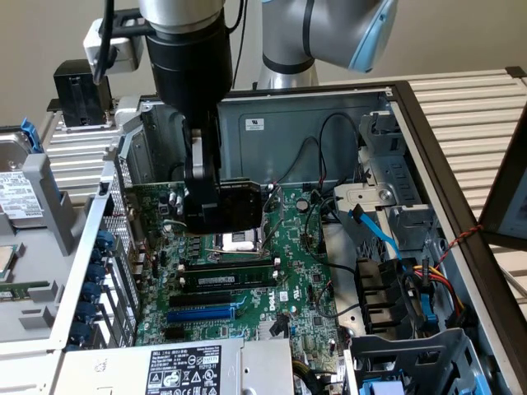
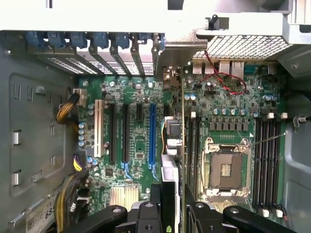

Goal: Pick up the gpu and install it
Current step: 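Insert the gpu into the slot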

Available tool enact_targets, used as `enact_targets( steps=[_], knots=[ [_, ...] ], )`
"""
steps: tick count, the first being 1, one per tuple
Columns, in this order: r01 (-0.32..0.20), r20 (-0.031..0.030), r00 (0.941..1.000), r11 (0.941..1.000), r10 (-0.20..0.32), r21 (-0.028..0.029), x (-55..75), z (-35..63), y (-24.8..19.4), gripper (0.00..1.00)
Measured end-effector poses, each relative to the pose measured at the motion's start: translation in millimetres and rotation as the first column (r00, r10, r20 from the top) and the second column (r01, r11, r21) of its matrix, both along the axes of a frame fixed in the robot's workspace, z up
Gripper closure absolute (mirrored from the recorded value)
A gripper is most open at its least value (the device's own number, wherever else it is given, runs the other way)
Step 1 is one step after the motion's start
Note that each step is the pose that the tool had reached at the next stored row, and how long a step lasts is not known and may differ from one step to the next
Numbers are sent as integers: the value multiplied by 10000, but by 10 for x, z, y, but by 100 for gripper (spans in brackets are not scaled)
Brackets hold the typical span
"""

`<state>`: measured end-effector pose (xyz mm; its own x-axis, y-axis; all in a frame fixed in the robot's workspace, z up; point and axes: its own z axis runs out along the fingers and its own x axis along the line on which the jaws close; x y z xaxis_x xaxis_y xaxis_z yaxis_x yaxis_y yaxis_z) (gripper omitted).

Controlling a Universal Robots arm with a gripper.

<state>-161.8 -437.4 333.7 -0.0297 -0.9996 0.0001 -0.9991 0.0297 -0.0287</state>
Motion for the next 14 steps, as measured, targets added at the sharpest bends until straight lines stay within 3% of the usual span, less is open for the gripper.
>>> enact_targets(
  steps=[5,14],
  knots=[
    [55,4,10000,10000,-55,-1,-4,-92,-31,73],
    [153,4,9999,9999,-153,0,-22,-235,-151,73]
  ],
)
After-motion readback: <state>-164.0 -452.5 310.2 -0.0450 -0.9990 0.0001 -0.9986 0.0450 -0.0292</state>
